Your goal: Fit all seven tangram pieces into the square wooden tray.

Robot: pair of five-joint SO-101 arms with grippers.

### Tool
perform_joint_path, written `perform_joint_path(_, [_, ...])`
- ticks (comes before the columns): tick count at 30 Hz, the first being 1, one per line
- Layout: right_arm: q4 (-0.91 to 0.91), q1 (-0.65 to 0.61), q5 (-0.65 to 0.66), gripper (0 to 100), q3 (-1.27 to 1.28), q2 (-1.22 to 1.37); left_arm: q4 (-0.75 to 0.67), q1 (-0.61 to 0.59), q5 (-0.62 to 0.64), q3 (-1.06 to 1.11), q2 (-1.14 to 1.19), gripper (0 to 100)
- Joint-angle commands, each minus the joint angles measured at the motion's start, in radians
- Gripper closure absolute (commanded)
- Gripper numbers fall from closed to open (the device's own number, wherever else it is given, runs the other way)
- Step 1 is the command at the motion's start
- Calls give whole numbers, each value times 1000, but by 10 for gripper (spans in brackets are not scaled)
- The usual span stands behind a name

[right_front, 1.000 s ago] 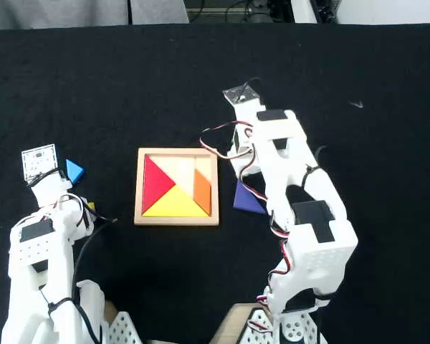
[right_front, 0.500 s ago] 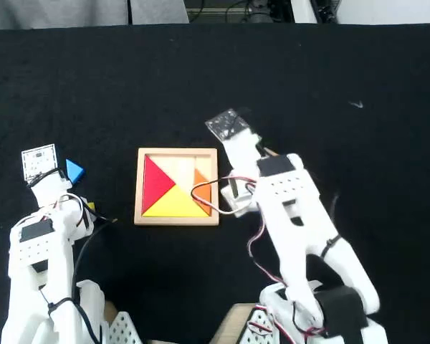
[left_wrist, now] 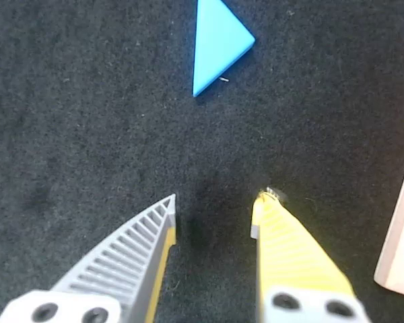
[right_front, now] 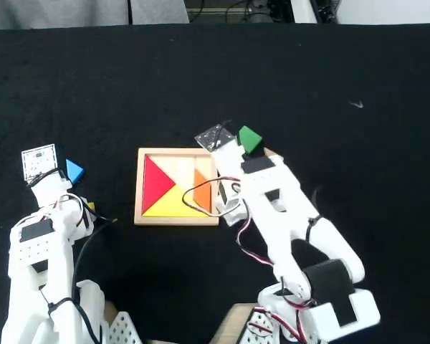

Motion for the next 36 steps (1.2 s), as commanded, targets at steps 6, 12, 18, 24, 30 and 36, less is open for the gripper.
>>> perform_joint_path(6, [-64,-8,20,773,-44,58,-15,13,3,-4,-20,809])
perform_joint_path(12, [-89,-8,20,776,-47,93,-15,13,3,-4,-20,809])
perform_joint_path(18, [-89,-6,20,776,-62,104,-15,13,3,-4,-20,809])
perform_joint_path(24, [-35,-6,20,777,-84,28,-15,13,3,-4,-20,809])
perform_joint_path(30, [11,-14,-6,776,-84,-171,-15,13,3,-4,-20,809])
perform_joint_path(36, [3,-15,-43,781,-173,-50,-15,13,3,-4,-20,809])
